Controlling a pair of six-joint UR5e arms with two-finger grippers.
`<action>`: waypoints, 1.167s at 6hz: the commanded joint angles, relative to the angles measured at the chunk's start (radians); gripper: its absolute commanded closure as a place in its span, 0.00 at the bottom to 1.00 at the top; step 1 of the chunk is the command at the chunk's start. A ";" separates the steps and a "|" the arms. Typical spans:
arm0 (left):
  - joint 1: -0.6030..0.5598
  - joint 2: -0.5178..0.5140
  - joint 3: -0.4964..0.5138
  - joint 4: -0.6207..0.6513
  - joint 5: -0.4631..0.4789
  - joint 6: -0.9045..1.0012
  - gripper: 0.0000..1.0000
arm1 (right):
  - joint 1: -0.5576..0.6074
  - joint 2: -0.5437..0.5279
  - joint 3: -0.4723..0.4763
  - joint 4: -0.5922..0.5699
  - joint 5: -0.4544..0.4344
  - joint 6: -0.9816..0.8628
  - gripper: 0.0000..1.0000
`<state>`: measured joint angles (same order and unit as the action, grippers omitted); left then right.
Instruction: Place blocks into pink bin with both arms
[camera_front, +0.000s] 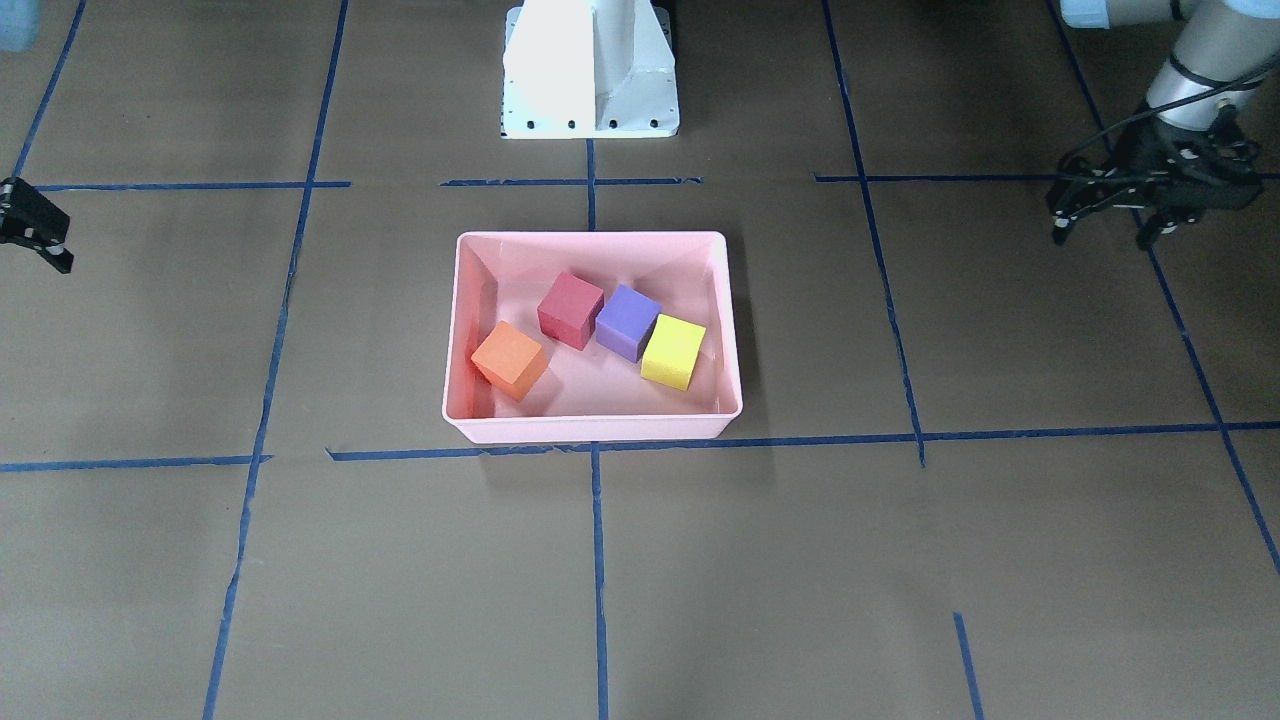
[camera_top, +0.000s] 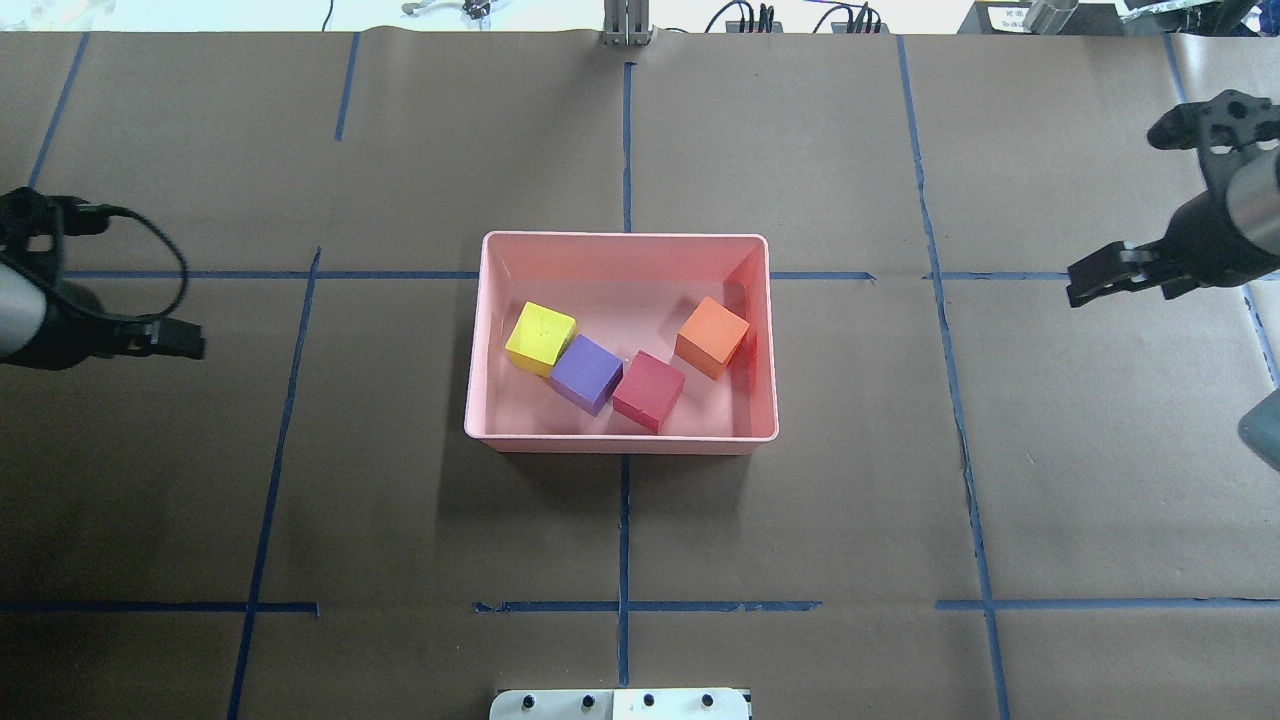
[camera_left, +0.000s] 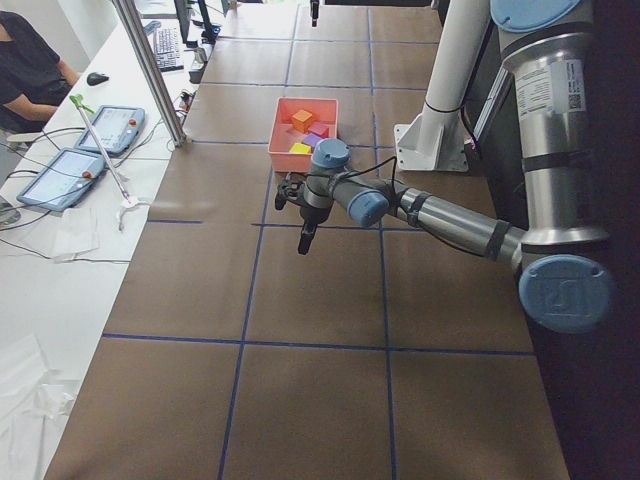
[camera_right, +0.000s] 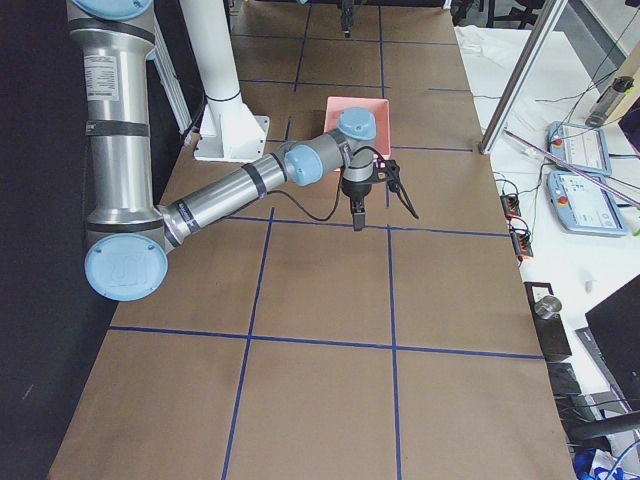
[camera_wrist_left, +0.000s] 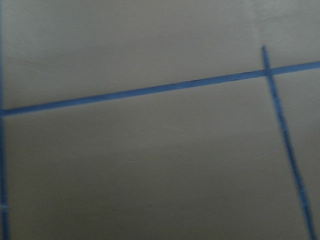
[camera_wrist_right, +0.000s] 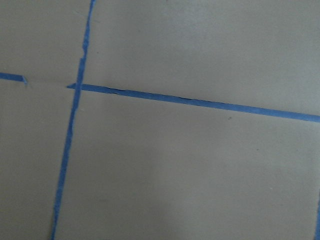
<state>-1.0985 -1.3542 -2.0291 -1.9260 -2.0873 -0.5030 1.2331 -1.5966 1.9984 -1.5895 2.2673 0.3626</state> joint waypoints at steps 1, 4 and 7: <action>-0.317 0.027 0.163 0.001 -0.233 0.439 0.00 | 0.186 -0.102 -0.065 -0.001 0.066 -0.262 0.00; -0.438 0.032 0.216 0.213 -0.287 0.600 0.00 | 0.299 -0.229 -0.082 -0.012 0.090 -0.439 0.00; -0.551 0.027 0.128 0.329 -0.280 0.600 0.00 | 0.330 -0.227 -0.073 -0.001 0.078 -0.439 0.00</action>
<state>-1.5957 -1.3285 -1.8558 -1.6338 -2.3701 0.0964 1.5565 -1.8292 1.9259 -1.5927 2.3482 -0.0754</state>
